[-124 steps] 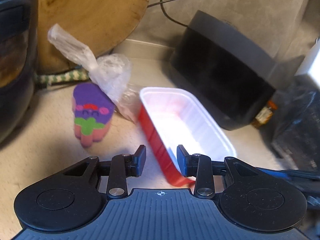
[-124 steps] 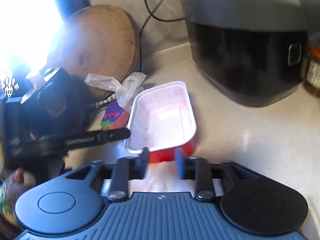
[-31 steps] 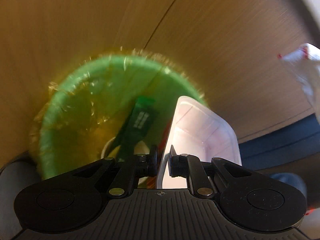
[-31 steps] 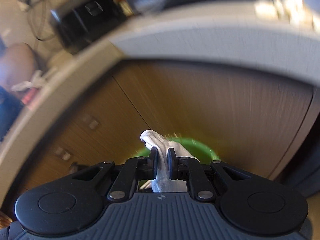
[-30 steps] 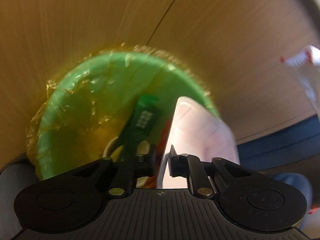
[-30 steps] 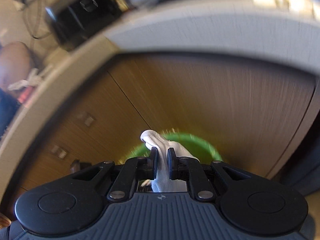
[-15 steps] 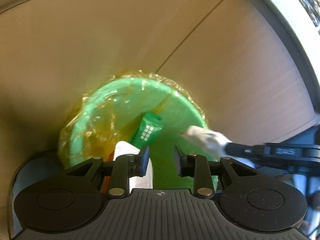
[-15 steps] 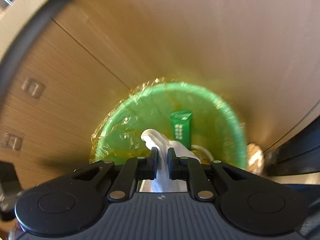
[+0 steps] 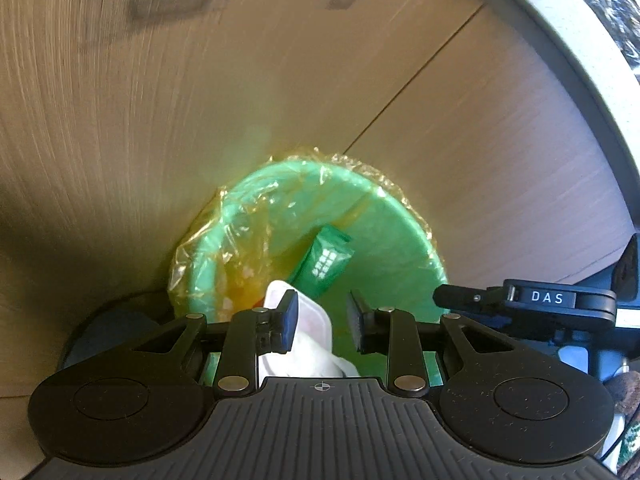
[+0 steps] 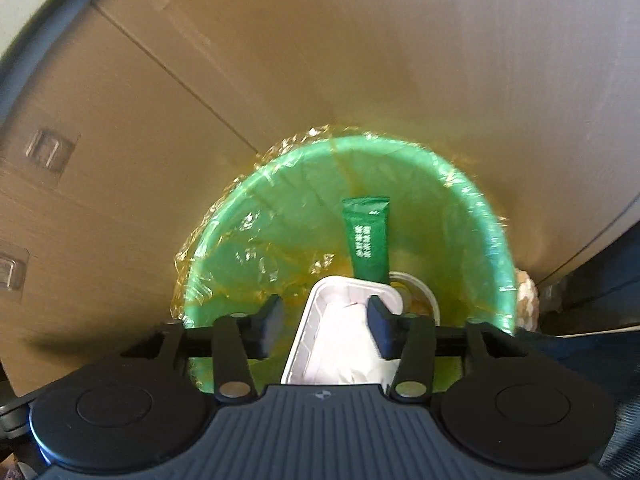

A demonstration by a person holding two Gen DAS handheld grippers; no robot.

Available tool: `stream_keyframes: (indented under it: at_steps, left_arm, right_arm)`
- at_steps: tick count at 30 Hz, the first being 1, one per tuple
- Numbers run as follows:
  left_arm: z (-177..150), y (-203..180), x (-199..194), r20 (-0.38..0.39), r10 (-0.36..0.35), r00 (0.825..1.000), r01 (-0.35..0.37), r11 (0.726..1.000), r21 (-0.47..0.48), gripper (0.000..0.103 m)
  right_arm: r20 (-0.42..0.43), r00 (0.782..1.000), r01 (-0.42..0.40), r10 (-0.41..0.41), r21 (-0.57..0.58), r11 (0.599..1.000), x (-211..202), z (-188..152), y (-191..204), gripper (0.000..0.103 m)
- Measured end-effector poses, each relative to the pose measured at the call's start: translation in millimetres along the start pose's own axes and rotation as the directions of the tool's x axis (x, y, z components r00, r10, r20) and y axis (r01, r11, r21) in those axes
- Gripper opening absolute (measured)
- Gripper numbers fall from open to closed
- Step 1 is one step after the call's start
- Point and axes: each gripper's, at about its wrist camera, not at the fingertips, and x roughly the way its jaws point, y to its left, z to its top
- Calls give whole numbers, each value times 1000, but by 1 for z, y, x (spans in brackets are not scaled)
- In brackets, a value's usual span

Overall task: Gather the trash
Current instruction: 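Open the left tool to drop the tray while the right tool releases the tissue, then raise both tools back up to the counter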

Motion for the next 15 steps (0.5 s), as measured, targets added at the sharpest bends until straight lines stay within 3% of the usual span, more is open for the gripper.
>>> stream_keyframes:
  at_steps: [5, 7, 9, 10, 11, 12, 15]
  left_arm:
    - [4, -32, -38, 52, -30, 998, 24, 995, 102, 30]
    - [11, -53, -69, 96, -46, 994, 31, 988, 153, 30]
    - [21, -73, -111, 167, -70, 983, 33, 976, 216, 30]
    - [27, -83, -136, 206, -84, 975, 31, 968, 249, 30]
    - [33, -92, -164, 248, -97, 964, 26, 961, 277, 30]
    - [39, -98, -188, 286, -109, 952, 21, 956, 293, 30]
    - [62, -100, -256, 393, -99, 914, -20, 958, 286, 30]
  right_arm:
    - [76, 996, 44, -38, -80, 996, -29, -1, 16, 53]
    - [148, 988, 65, -41, -160, 985, -54, 4, 39, 53]
    - [258, 966, 99, -31, -256, 962, -88, 12, 70, 54]
    - [328, 944, 126, -23, -298, 946, -108, 16, 87, 56]
    - [407, 914, 154, -6, -334, 930, -130, 20, 105, 66]
    - [486, 874, 177, 23, -363, 915, -153, 23, 123, 79]
    - [649, 747, 208, 145, -435, 876, -210, 32, 173, 97]
